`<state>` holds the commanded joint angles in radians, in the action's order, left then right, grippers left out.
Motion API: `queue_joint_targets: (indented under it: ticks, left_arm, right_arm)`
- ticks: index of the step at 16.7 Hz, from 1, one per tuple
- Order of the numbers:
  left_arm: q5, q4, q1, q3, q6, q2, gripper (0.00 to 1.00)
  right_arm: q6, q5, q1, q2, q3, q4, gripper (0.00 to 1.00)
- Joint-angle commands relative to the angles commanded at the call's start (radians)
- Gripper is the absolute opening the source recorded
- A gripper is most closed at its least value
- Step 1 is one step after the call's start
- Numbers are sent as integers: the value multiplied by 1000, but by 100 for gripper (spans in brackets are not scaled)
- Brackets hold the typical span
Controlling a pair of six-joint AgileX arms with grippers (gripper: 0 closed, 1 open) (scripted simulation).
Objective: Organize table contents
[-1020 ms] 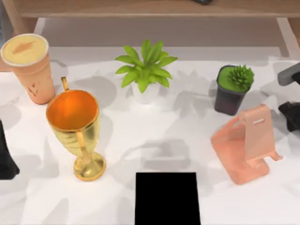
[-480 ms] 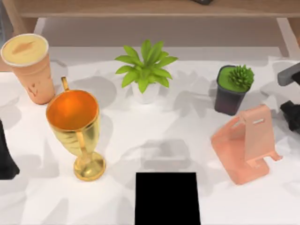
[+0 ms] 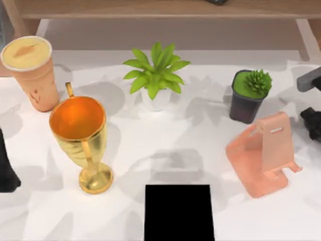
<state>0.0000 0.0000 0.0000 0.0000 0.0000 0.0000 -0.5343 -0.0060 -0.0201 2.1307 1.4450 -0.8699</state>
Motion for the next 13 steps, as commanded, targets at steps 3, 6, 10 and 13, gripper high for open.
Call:
queue_joint_targets:
  ticks: [3, 6, 10, 13]
  left_arm:
    - [0, 0, 0, 0, 0, 0, 100]
    - [0, 0, 0, 0, 0, 0, 100]
    - [0, 0, 0, 0, 0, 0, 100]
    - [0, 0, 0, 0, 0, 0, 100]
  right_arm:
    - [-3, 0, -1, -22, 65, -71, 0]
    - [-4, -1, -1, -49, 149, -226, 0]
    - [-4, -1, -2, -100, 245, -349, 0]
    - [-3, -1, -2, -104, 249, -354, 0]
